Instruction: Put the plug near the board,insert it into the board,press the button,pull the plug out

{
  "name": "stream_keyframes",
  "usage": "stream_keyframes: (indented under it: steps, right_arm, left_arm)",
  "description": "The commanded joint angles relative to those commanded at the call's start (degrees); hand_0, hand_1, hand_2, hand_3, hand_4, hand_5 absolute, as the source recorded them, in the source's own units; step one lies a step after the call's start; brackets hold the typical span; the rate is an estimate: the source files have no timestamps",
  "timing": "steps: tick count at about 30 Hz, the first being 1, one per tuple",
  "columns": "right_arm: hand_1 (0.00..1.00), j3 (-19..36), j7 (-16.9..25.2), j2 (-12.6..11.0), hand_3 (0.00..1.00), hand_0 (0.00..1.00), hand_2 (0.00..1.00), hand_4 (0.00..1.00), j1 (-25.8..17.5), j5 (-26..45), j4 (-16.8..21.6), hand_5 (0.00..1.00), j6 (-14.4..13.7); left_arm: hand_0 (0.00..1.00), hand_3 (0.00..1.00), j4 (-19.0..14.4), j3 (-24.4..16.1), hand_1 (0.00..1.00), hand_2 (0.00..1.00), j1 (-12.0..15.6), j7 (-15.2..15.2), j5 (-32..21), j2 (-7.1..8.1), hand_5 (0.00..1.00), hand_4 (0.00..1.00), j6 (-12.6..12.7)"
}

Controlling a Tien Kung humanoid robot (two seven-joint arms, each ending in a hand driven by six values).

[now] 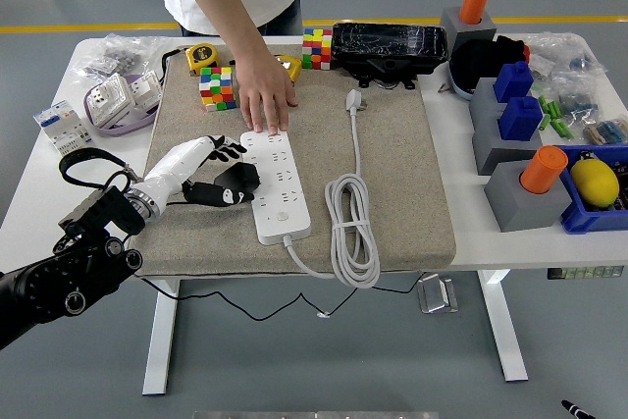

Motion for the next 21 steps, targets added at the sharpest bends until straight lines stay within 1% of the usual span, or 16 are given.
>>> stream_keyframes:
  steps: [1, 2, 4, 6, 7, 8, 11, 13, 14, 15, 16, 19, 20, 21]
  right_arm:
    - [0.642, 0.0, 0.0, 0.0, 0.552, 0.601, 0.637, 0.947, 0.0, 0.0, 0.0, 0.489, 0.0]
    - [0.642, 0.0, 0.0, 0.0, 0.553, 0.601, 0.637, 0.947, 0.0, -0.1, 0.1, 0.488, 0.0]
    - [0.642, -0.1, 0.0, -0.1, 0.553, 0.601, 0.637, 0.947, 0.1, -0.2, 0.2, 0.488, 0.0]
    - [0.642, -0.1, 0.0, -0.2, 0.553, 0.601, 0.637, 0.947, 0.2, -0.3, 0.2, 0.488, 0.0]
    - [0.642, -0.1, 0.0, -0.1, 0.553, 0.601, 0.637, 0.947, 0.2, -0.3, 0.2, 0.488, 0.0]
    - [0.642, -0.1, 0.0, -0.1, 0.553, 0.601, 0.637, 0.948, 0.1, -0.3, 0.2, 0.488, 0.0]
    - [0.642, -0.1, 0.0, -0.2, 0.553, 0.601, 0.637, 0.948, 0.1, -0.4, 0.2, 0.488, 0.0]
    - [0.642, -0.1, 0.0, -0.2, 0.553, 0.601, 0.637, 0.948, 0.1, -0.4, 0.2, 0.488, 0.0]
    - [0.642, -0.1, 0.0, -0.2, 0.553, 0.601, 0.639, 0.95, 0.0, -0.4, 0.3, 0.49, 0.0]
    - [0.642, -0.1, 0.0, -0.3, 0.553, 0.601, 0.639, 0.95, 0.0, -0.4, 0.3, 0.49, -0.1]
    - [0.642, -0.2, 0.0, -0.3, 0.553, 0.601, 0.639, 0.95, 0.0, -0.4, 0.2, 0.49, -0.1]
    - [0.642, -0.3, 0.0, -0.3, 0.553, 0.601, 0.639, 0.95, -0.1, -0.4, 0.2, 0.49, 0.0]
    - [0.642, -0.4, 0.0, -0.2, 0.552, 0.601, 0.638, 0.95, -0.1, -0.4, 0.2, 0.491, 0.0]
    - [0.642, -0.5, 0.0, -0.2, 0.552, 0.601, 0.638, 0.95, -0.1, -0.4, 0.2, 0.491, 0.0]
  left_arm:
    - [0.689, 0.735, -0.5, -0.6, 0.705, 0.713, 0.3, 0.0, 0.0, 0.1, 0.363, 0.998, 0.2]
    - [0.681, 0.737, -0.9, -1.0, 0.704, 0.714, 0.5, -0.1, 0.0, 0.17, 0.411, 0.998, 0.3]
    - [0.681, 0.737, -3.3, -3.0, 0.704, 0.714, 1.9, -0.6, -1.3, 0.47, 0.411, 0.998, 1.4]
    - [0.681, 0.737, -5.3, -4.5, 0.704, 0.714, 3.0, -1.3, -2.6, 0.62, 0.411, 0.998, 2.9]
    - [0.681, 0.737, -6.8, -5.5, 0.704, 0.714, 3.8, -1.9, -3.6, 0.68, 0.411, 0.998, 4.1]
    - [0.678, 0.737, -8.0, -6.3, 0.698, 0.712, 4.5, -2.4, -4.1, 0.73, 0.49, 0.998, 5.1]
    - [0.678, 0.737, -11.3, -8.1, 0.698, 0.712, 6.4, -2.4, -4.2, 0.94, 0.49, 0.998, 7.3]
    - [0.678, 0.737, -14.0, -9.3, 0.698, 0.712, 8.2, -0.4, -2.6, 1.06, 0.49, 0.998, 7.8]
    - [0.705, 0.75, -15.1, -9.6, 0.738, 0.746, 9.0, 0.5, -1.8, 1.15, 0.499, 0.977, 8.0]
    - [0.705, 0.75, -16.1, -9.9, 0.738, 0.746, 9.8, 1.5, -0.9, 1.25, 0.499, 0.977, 7.9]
    - [0.705, 0.75, -17.5, -10.1, 0.738, 0.746, 11.0, 3.2, 0.5, 1.36, 0.499, 0.977, 7.8]
    - [0.705, 0.75, -19.7, -10.5, 0.738, 0.746, 13.7, 6.1, 3.5, 1.08, 0.499, 0.977, 8.1]
    - [0.782, 0.772, -20.1, -10.5, 0.801, 0.785, 14.4, 6.5, 4.1, 0.92, 0.517, 0.951, 8.4]
    - [0.782, 0.772, -20.5, -10.4, 0.801, 0.785, 15.1, 6.7, 4.5, 0.77, 0.517, 0.951, 8.8]
